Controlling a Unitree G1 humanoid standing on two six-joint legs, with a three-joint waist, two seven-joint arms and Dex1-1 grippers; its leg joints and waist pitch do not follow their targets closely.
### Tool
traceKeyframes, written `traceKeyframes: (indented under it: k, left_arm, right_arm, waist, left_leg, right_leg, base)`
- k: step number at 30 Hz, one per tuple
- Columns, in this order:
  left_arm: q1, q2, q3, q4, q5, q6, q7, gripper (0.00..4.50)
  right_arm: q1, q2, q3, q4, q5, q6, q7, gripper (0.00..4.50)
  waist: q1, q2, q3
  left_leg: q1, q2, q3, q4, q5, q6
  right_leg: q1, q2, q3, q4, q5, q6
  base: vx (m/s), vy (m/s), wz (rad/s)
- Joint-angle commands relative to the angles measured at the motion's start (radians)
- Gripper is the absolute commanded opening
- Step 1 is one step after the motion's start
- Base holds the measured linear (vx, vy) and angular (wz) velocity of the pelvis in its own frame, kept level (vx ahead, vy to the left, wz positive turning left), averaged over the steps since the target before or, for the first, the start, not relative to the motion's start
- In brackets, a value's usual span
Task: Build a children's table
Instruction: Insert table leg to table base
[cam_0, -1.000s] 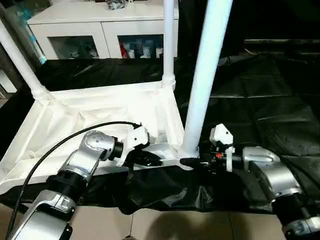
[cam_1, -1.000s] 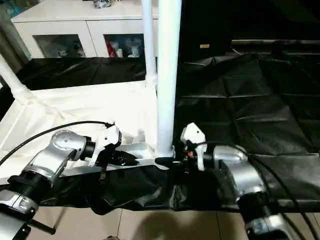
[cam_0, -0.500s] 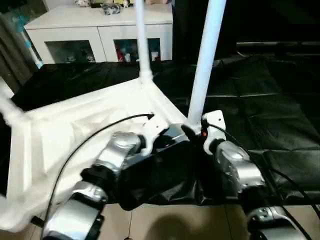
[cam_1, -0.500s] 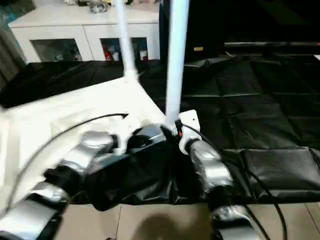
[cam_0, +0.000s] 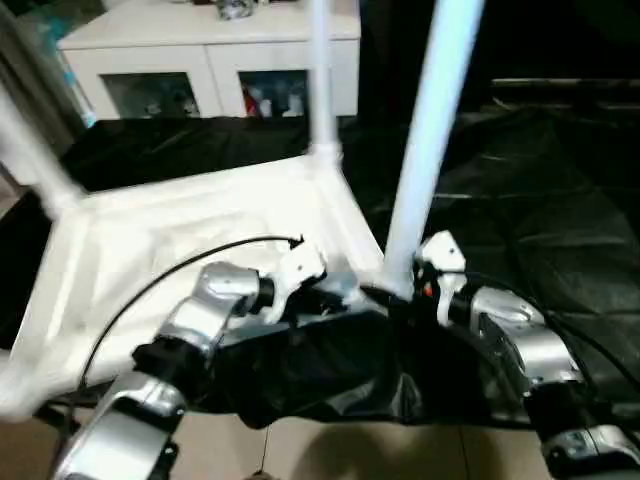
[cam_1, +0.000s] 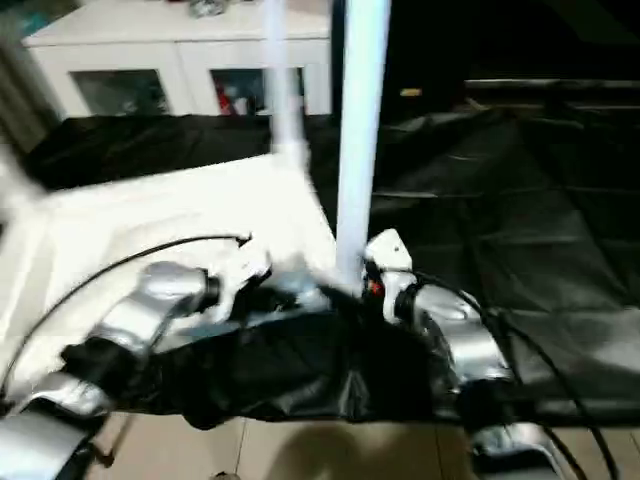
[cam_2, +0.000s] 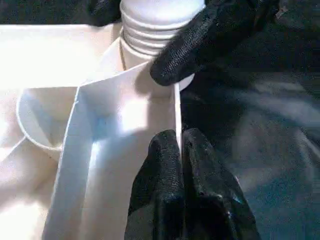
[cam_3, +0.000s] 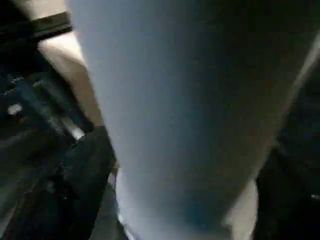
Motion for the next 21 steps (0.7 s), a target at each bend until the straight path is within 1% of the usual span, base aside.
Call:
traceKeyframes:
  k: [1,2,3,4,5,6,7,8,11,12,13,14,15,18,19,20,21]
  left_arm:
    - [0.023,0.018,-0.029,-0.044,-0.011,0.02,-0.079,0.0]
    - [0.031,0.024,-0.028,-0.06,-0.02,0.028,-0.092,0.0]
    - [0.045,0.038,-0.03,-0.088,-0.035,0.042,-0.117,0.0]
    - [0.05,0.043,-0.032,-0.101,-0.041,0.05,-0.129,0.0]
    - [0.062,0.054,-0.035,-0.122,-0.051,0.06,-0.145,0.0]
    - [0.063,0.055,-0.035,-0.124,-0.051,0.06,-0.146,0.0]
    - [0.066,0.057,-0.036,-0.127,-0.052,0.06,-0.148,0.0]
    - [0.071,0.061,-0.034,-0.133,-0.054,0.061,-0.155,0.0]
    - [0.076,0.064,-0.032,-0.142,-0.058,0.068,-0.162,0.0]
    - [0.076,0.064,-0.032,-0.142,-0.058,0.068,-0.162,0.0]
    - [0.076,0.063,-0.031,-0.14,-0.057,0.069,-0.158,0.0]
    - [0.077,0.063,-0.029,-0.144,-0.057,0.073,-0.156,0.0]
    - [0.077,0.058,-0.025,-0.146,-0.057,0.079,-0.147,0.0]
    - [0.066,0.036,-0.012,-0.125,-0.05,0.081,-0.097,0.0]
    - [0.064,0.031,-0.009,-0.12,-0.048,0.082,-0.083,0.0]
    - [0.05,0.015,-0.003,-0.098,-0.034,0.081,-0.029,0.0]
    - [0.031,-0.009,0.005,-0.064,-0.018,0.077,0.041,0.0]
  right_arm:
    - [0.02,-0.026,0.018,-0.033,0.017,0.038,0.07,3.96]
    - [0.024,-0.037,0.02,-0.042,0.02,0.045,0.09,3.96]
    - [0.029,-0.055,0.025,-0.055,0.023,0.048,0.115,3.96]
    - [0.031,-0.061,0.026,-0.059,0.025,0.05,0.123,3.96]
    - [0.033,-0.072,0.025,-0.069,0.039,0.062,0.147,3.96]
    - [0.033,-0.073,0.025,-0.07,0.04,0.062,0.15,3.96]
    - [0.033,-0.075,0.025,-0.071,0.042,0.064,0.155,3.96]
    - [0.033,-0.079,0.026,-0.074,0.044,0.065,0.163,3.68]
    - [0.034,-0.076,0.029,-0.087,0.051,0.079,0.17,3.59]
    - [0.034,-0.076,0.029,-0.087,0.051,0.079,0.17,3.59]
    - [0.04,-0.072,0.035,-0.099,0.052,0.086,0.172,3.39]
    - [0.042,-0.071,0.038,-0.104,0.053,0.089,0.173,3.39]
    - [0.048,-0.067,0.04,-0.108,0.052,0.092,0.169,3.26]
    - [0.051,-0.041,0.032,-0.086,0.033,0.084,0.102,3.14]
    - [0.05,-0.034,0.029,-0.078,0.027,0.08,0.083,3.07]
    - [0.042,-0.012,0.015,-0.045,0.007,0.071,0.011,2.9]
    - [0.028,0.016,-0.002,-0.002,-0.02,0.058,-0.084,2.86]
  waist:
    - [0.001,-0.01,-0.067]
    - [0.0,-0.007,-0.065]
    - [-0.001,-0.01,-0.064]
    - [-0.001,-0.01,-0.064]
    - [-0.002,-0.011,-0.063]
    - [-0.003,-0.012,-0.062]
    - [-0.003,-0.012,-0.062]
    - [-0.003,-0.013,-0.061]
    - [-0.003,-0.014,-0.06]
    - [-0.003,-0.013,-0.061]
    - [-0.003,-0.012,-0.061]
    - [-0.003,-0.012,-0.061]
    - [-0.003,-0.012,-0.062]
    - [-0.004,-0.011,-0.063]
    - [-0.006,-0.012,-0.062]
    - [-0.008,-0.012,-0.06]
    - [-0.012,-0.011,-0.058]
  left_leg:
    - [0.013,0.04,-0.009,-0.069,-0.215,0.092]
    - [0.014,0.04,-0.007,-0.071,-0.234,0.085]
    - [0.016,0.041,-0.008,-0.073,-0.251,0.074]
    - [0.016,0.041,-0.008,-0.073,-0.251,0.074]
    - [0.014,0.04,-0.008,-0.075,-0.257,0.066]
    - [0.015,0.039,-0.007,-0.074,-0.258,0.066]
    - [0.015,0.038,-0.006,-0.074,-0.259,0.065]
    - [0.016,0.036,-0.005,-0.073,-0.264,0.061]
    - [0.015,0.035,-0.006,-0.073,-0.259,0.057]
    - [0.015,0.036,-0.006,-0.073,-0.255,0.057]
    - [0.016,0.036,-0.007,-0.073,-0.253,0.056]
    - [0.016,0.036,-0.007,-0.073,-0.253,0.056]
    - [0.015,0.037,-0.008,-0.073,-0.243,0.056]
    - [0.015,0.035,-0.007,-0.072,-0.238,0.057]
    - [0.015,0.035,-0.006,-0.073,-0.242,0.055]
    - [0.014,0.033,-0.007,-0.074,-0.253,0.046]
    - [0.02,0.031,-0.006,-0.074,-0.281,0.033]
  right_leg:
    - [0.054,-0.057,0.043,-0.058,-0.147,-0.243]
    - [0.051,-0.056,0.044,-0.061,-0.17,-0.24]
    - [0.05,-0.057,0.045,-0.063,-0.185,-0.24]
    - [0.05,-0.057,0.045,-0.063,-0.185,-0.24]
    - [0.052,-0.057,0.046,-0.063,-0.204,-0.233]
    - [0.05,-0.057,0.047,-0.065,-0.214,-0.232]
    - [0.05,-0.058,0.047,-0.066,-0.219,-0.231]
    - [0.048,-0.058,0.047,-0.069,-0.245,-0.224]
    - [0.049,-0.058,0.047,-0.072,-0.272,-0.211]
    - [0.048,-0.058,0.047,-0.072,-0.276,-0.208]
    - [0.048,-0.056,0.047,-0.072,-0.273,-0.206]
    - [0.048,-0.056,0.047,-0.072,-0.273,-0.206]
    - [0.049,-0.055,0.047,-0.069,-0.251,-0.209]
    - [0.047,-0.056,0.046,-0.069,-0.234,-0.215]
    - [0.047,-0.056,0.047,-0.07,-0.24,-0.215]
    - [0.047,-0.057,0.047,-0.072,-0.264,-0.21]
    - [0.042,-0.057,0.046,-0.079,-0.309,-0.201]
  base:
    - [0.0,0.0,0.0]
    - [0.0,0.0,0.0]
    - [0.0,0.0,0.0]
    - [0.0,0.0,0.0]
    - [0.0,0.0,0.0]
    - [0.0,0.0,0.0]
    - [0.0,0.0,0.0]
    - [0.0,0.0,0.0]
    - [0.0,0.0,0.0]
    - [0.0,0.0,0.0]
    - [0.0,0.0,0.0]
    - [0.0,0.0,0.0]
    - [0.0,0.0,0.0]
    - [0.0,0.0,0.0]
    - [0.0,0.0,0.0]
    - [0.0,0.0,0.0]
    - [0.0,0.0,0.0]
